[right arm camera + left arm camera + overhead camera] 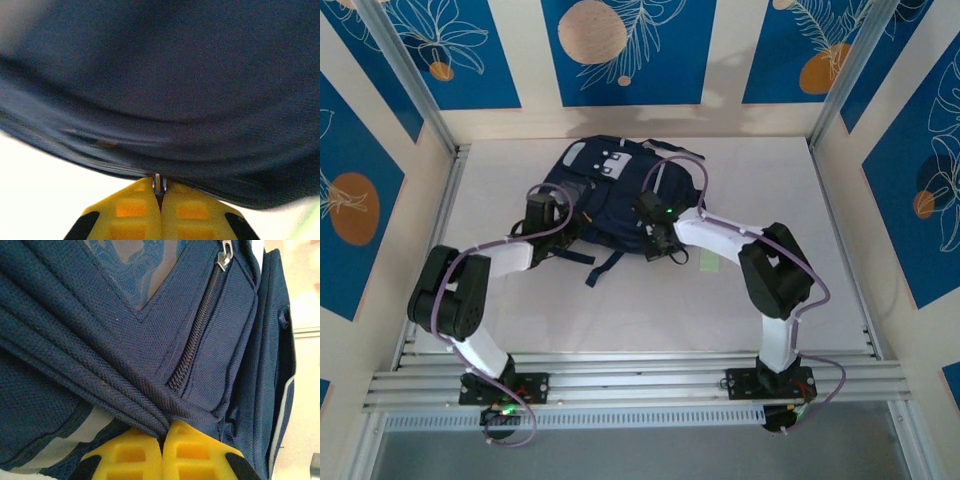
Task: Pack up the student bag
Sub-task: Zip the student bag at the top-center of the table.
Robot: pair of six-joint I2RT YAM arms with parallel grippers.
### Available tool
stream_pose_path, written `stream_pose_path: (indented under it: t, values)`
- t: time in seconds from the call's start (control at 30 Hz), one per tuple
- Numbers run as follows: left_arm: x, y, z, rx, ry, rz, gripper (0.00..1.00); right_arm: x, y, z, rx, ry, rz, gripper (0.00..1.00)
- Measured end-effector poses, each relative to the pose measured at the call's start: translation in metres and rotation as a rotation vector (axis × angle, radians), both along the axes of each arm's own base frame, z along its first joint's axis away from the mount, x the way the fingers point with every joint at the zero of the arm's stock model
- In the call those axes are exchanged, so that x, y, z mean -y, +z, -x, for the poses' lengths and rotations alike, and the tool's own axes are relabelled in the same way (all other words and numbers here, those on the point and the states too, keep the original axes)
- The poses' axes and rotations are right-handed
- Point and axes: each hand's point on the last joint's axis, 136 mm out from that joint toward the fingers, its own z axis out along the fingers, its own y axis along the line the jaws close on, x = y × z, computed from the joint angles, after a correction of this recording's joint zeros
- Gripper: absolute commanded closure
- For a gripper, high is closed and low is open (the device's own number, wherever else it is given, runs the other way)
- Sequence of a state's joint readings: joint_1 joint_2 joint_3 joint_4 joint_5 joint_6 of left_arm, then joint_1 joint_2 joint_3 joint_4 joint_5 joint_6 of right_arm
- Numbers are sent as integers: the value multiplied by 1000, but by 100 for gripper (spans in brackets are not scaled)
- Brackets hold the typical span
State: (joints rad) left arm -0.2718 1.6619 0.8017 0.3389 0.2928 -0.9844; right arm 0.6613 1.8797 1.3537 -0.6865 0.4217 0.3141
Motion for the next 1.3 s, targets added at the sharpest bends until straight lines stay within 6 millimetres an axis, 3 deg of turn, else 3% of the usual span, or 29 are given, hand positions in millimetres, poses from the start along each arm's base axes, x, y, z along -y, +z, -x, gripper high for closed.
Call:
stream_pose_path:
  t: [0.1,0.17,0.27,0.37,0.47,0.5,0.57,0.67,0.87,1.07,1.17,1.3]
  values:
    - [0,2,-1,3,-12,-10,100,19,5,-7,-2,-36,12,100]
    - [0,3,-2,2,-18,-20,100,17,7,-5,-12,-25,-5,100]
    - [-7,2,-13,-4,-10,-45,100,-3,7,10,-59,32,-60,100]
    - [-19,0,-36,-10,11,-78,100,-41,12,32,-108,123,-155,100]
    - [-25,8,-60,9,10,-105,58,-88,29,50,-139,211,-293,100]
    - [-26,14,-66,25,8,-113,49,-103,35,54,-148,232,-345,100]
    - [-26,26,-70,55,0,-120,41,-127,46,59,-166,255,-429,100]
    - [-27,39,-59,75,-7,-125,34,-153,53,57,-193,261,-521,100]
    - [-37,50,-2,68,15,-86,28,-178,50,42,-220,220,-603,100]
    - [-37,20,44,-33,31,-30,27,-185,56,36,-226,185,-666,100]
    - [-27,8,56,-76,15,-17,28,-187,55,35,-229,172,-690,100]
    - [-21,2,55,-82,26,14,35,-189,53,37,-244,160,-709,100]
